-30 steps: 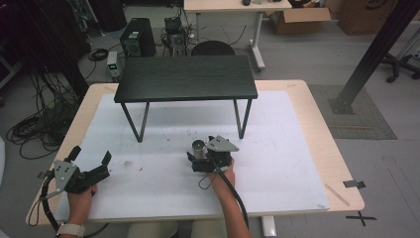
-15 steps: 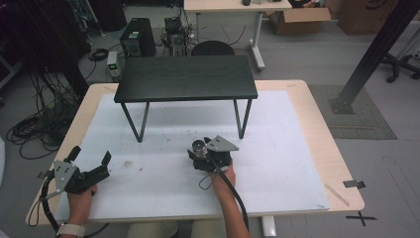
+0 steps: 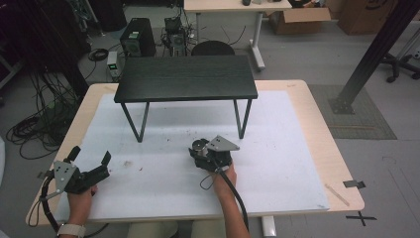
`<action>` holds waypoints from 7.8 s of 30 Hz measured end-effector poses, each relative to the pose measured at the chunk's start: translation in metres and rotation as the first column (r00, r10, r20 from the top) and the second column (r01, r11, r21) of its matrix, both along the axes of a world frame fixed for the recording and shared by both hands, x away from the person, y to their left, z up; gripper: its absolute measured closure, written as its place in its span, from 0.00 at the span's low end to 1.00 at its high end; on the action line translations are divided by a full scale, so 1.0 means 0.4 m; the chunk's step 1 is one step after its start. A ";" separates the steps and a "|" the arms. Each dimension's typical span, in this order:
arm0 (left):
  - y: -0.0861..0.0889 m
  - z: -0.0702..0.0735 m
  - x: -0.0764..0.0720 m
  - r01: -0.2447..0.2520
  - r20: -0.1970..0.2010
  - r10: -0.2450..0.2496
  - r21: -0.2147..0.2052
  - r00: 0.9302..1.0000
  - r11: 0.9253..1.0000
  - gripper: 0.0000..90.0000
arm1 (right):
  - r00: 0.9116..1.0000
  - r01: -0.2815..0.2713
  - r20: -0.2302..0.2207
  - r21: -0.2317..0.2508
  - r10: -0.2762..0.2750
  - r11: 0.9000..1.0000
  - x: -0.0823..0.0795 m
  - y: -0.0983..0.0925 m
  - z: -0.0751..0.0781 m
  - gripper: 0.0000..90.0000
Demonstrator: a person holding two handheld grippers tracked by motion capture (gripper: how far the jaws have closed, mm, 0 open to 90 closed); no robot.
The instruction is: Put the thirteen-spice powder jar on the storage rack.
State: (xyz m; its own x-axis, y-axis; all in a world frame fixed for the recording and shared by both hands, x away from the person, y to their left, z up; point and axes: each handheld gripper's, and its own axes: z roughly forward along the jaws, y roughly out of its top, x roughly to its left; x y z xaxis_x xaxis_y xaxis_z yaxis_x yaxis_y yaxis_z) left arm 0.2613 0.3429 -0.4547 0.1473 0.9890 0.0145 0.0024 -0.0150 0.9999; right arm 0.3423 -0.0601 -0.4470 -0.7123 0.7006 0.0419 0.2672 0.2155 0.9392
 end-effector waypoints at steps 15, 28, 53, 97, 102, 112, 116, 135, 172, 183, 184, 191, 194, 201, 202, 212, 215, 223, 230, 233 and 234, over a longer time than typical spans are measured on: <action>0.000 0.000 0.000 -0.001 0.001 0.001 -0.001 1.000 1.000 0.00 | 1.000 -0.003 0.014 -0.004 0.003 1.000 -0.004 0.001 0.000 0.54; 0.000 0.000 0.000 -0.001 0.001 0.001 -0.004 1.000 1.000 0.00 | 0.999 -0.031 0.032 -0.011 0.031 0.999 -0.011 -0.014 0.050 0.54; 0.001 0.000 -0.001 0.000 0.006 0.000 -0.007 1.000 1.000 0.00 | 0.981 -0.192 0.032 0.010 0.192 0.981 -0.051 -0.015 0.261 0.54; 0.001 0.000 -0.002 -0.001 0.006 0.001 -0.007 1.000 1.000 0.00 | 0.952 -0.289 0.112 0.027 0.284 0.957 0.039 0.028 0.582 0.54; 0.001 0.000 -0.001 0.000 0.006 0.000 -0.006 1.000 1.000 0.00 | 0.959 -0.263 0.121 0.043 0.256 0.964 0.064 0.026 0.592 0.54; 0.002 -0.001 -0.002 -0.001 0.007 0.001 -0.007 1.000 1.000 0.00 | 0.977 -0.181 0.130 0.070 0.171 0.981 0.126 0.028 0.600 0.54; 0.002 -0.001 -0.002 -0.001 0.008 0.001 -0.007 1.000 1.000 0.00 | 0.982 -0.152 0.125 0.083 0.141 0.985 0.157 0.033 0.603 0.54; 0.002 -0.001 -0.003 -0.001 0.009 0.001 -0.008 1.000 1.000 0.00 | 0.999 0.020 0.033 0.078 -0.023 0.997 0.281 0.057 0.561 0.54; 0.001 -0.001 -0.003 -0.001 0.015 0.001 -0.009 1.000 1.000 0.00 | 0.997 0.070 0.027 0.122 -0.074 0.990 0.269 0.019 0.551 0.22; 0.000 -0.001 -0.004 -0.003 0.017 0.003 -0.007 1.000 1.000 0.00 | 0.996 0.073 0.043 0.101 -0.078 0.992 0.223 -0.011 0.558 0.08; 0.000 -0.002 -0.004 -0.003 0.017 0.003 -0.007 1.000 1.000 0.00 | 0.996 0.069 0.048 0.110 -0.075 0.992 0.218 -0.015 0.557 0.08; 0.000 -0.001 -0.005 -0.004 0.019 0.004 -0.003 1.000 1.000 0.00 | 0.997 0.039 0.067 0.134 -0.048 0.990 0.177 -0.034 0.546 0.04; 0.000 -0.002 -0.005 -0.005 0.022 0.005 -0.004 1.000 1.000 0.00 | 0.996 0.017 0.083 0.153 -0.030 0.988 0.153 -0.036 0.545 0.03; -0.001 -0.002 -0.006 -0.006 0.023 0.006 -0.003 1.000 1.000 0.00 | 0.994 -0.024 0.108 0.164 0.006 0.986 0.101 -0.039 0.540 0.03; -0.001 -0.002 -0.006 -0.006 0.024 0.006 -0.002 1.000 1.000 0.00 | 0.994 -0.027 0.113 0.164 0.009 0.986 0.093 -0.039 0.538 0.03; -0.001 -0.002 -0.005 -0.006 0.026 0.006 -0.001 1.000 1.000 0.00 | 0.992 -0.050 0.118 0.149 0.033 0.988 0.037 -0.043 0.508 0.03; -0.001 -0.002 -0.006 -0.006 0.024 0.006 0.000 1.000 1.000 0.00 | 0.992 -0.050 0.123 0.147 0.032 0.988 0.021 -0.048 0.499 0.03; -0.001 -0.002 -0.006 -0.006 0.026 0.006 0.000 1.000 1.000 0.00 | 0.989 -0.055 0.143 0.152 0.033 0.987 -0.029 -0.068 0.480 0.03; -0.001 -0.002 -0.006 -0.008 0.024 0.008 -0.001 1.000 1.000 0.00 | 0.991 -0.044 0.131 0.130 0.027 0.990 -0.059 -0.093 0.440 0.02; -0.001 -0.002 -0.005 -0.008 0.022 0.008 0.002 1.000 1.000 0.00 | 0.992 -0.040 0.125 0.133 0.023 0.990 -0.070 -0.105 0.419 0.02; -0.001 -0.002 -0.005 -0.008 0.022 0.008 0.002 1.000 1.000 0.00 | 0.992 -0.039 0.125 0.134 0.022 0.990 -0.072 -0.110 0.412 0.02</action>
